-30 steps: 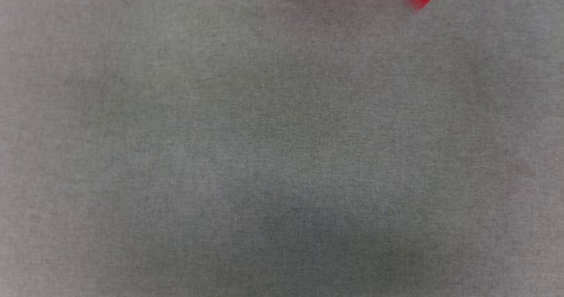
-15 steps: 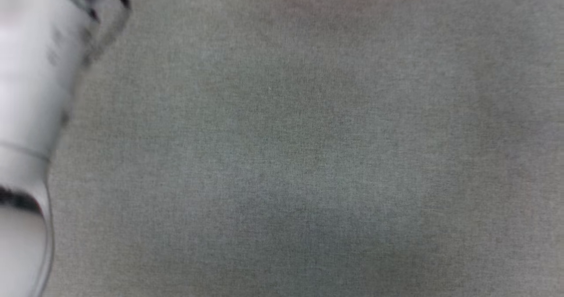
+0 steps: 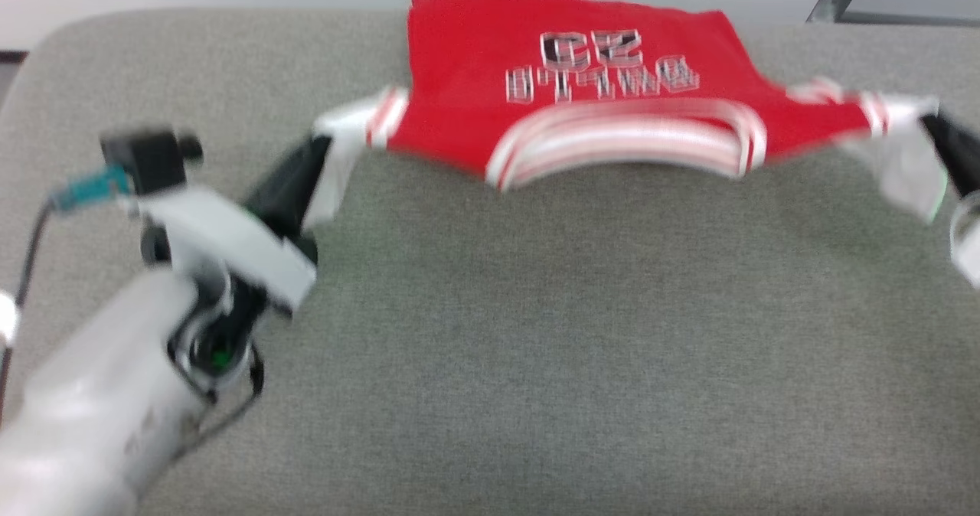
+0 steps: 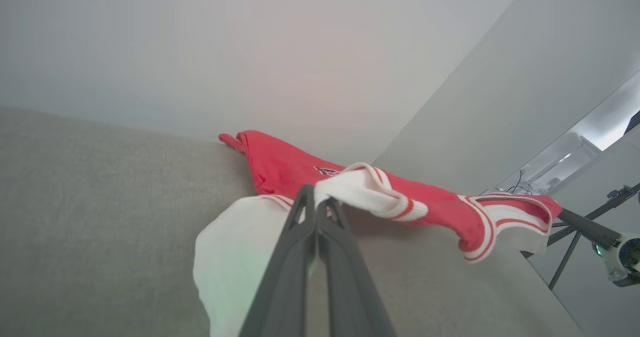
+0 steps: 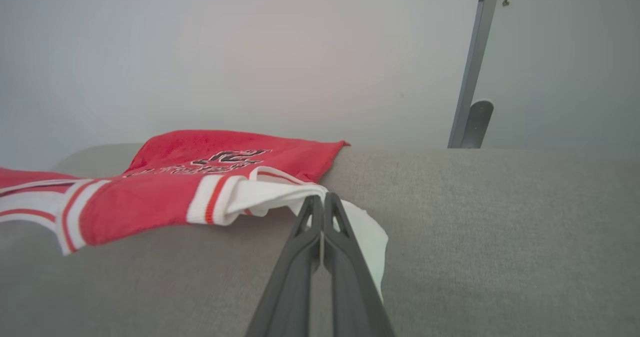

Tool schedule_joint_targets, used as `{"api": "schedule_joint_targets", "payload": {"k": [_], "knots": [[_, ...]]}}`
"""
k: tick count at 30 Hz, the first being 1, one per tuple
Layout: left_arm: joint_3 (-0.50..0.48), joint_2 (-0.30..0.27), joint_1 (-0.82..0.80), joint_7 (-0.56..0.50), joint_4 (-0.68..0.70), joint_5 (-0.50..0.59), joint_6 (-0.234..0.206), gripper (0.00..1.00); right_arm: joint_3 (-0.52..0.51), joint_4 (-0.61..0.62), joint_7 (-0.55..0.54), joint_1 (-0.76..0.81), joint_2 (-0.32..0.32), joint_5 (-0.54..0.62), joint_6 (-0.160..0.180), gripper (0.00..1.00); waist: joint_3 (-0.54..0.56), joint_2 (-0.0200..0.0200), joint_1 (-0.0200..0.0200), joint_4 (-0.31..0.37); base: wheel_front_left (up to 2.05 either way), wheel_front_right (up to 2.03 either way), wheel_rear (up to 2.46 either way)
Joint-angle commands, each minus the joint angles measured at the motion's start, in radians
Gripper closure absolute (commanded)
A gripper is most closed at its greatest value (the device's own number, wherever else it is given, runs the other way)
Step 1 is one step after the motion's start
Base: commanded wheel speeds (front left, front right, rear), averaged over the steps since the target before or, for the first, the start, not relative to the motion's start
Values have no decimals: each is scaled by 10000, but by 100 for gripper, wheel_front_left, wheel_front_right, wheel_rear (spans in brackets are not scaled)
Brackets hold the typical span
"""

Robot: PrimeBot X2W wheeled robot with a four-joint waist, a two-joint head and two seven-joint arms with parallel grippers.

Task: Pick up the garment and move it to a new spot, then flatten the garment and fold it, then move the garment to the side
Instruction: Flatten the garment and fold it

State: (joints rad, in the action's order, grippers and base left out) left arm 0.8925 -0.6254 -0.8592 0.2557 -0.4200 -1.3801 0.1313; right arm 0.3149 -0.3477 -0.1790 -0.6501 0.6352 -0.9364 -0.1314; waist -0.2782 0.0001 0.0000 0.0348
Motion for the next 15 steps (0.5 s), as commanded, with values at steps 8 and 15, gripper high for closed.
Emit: {"api": "schedule_joint_targets", "payload": {"k": [8,15], "knots": [[-392,-576,2590,102,1371,668,-24,100,-1355,2628,-1354,3524,621,143,14,100,454,-1,0,-120,0,0,0],[-1057,-901,4506,99,2552,1485,-380,100,-2497,4851,-3243,5987,466,843,14,100,358,-1,0,-213,0,0,0]]}}
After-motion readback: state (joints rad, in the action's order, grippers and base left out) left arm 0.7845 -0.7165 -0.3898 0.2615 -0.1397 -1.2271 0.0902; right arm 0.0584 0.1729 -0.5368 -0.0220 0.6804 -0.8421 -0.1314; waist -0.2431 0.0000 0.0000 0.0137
